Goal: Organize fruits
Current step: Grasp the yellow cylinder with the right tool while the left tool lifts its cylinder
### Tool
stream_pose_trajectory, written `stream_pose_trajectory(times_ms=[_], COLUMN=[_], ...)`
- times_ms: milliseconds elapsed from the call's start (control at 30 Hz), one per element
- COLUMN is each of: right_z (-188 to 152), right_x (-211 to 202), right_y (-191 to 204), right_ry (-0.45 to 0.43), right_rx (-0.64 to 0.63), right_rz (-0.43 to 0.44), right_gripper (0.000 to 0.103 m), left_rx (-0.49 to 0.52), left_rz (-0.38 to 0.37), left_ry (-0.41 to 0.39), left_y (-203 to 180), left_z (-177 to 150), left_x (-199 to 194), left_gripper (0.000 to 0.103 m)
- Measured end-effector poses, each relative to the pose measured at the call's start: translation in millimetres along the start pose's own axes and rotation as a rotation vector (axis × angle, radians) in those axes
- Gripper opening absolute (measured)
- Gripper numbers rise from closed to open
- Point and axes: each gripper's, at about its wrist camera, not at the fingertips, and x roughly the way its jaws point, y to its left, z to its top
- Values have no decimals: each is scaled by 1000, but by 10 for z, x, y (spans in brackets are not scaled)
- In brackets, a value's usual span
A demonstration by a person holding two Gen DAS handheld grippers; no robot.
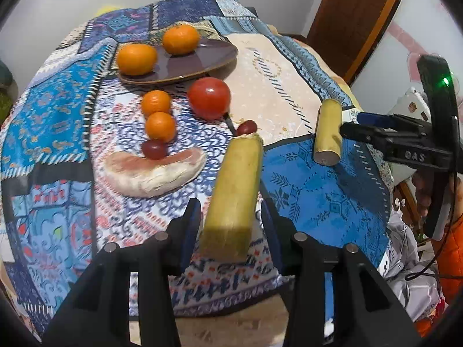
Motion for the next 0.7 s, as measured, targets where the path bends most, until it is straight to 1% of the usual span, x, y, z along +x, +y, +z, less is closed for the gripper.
stream_pose_trajectory(times_ms=[33,100,167,200,300,367,433,533,633,700], right_z=[24,58,102,121,160,169,171,141,58,14], right_x=[52,147,250,305,430,480,480,431,351,318], right_y=[-21,-49,-58,-52,21,110,204,331,420,440], right_ry=[9,25,36,45,59,56,52,46,39,43], right_rx=[15,38,55,64,46,11,-38,-128,-219,-252], right_rz=[-3,-7,7,18,-5,-13,-4,12,17,25], right_gripper=[70,70,70,73,72,68,57,44,37,36], left_rx=[4,14,21,19,-5,-23,-32,-64,-106,-114], left_rz=[-3,15,22,23,18,17,12,20,33,23], left_ry=[9,15,20,23,39,35,25,21,16,19], left_y=[-19,-55,-77,-81,-54,-34,-25,31,130,166], left_z=[29,79,132,147,230,242,232,190,115,52], left_x=[53,134,208,234,347,384,374,317,222,179], left_gripper=[43,43,43,43,43,43,43,40,39,39])
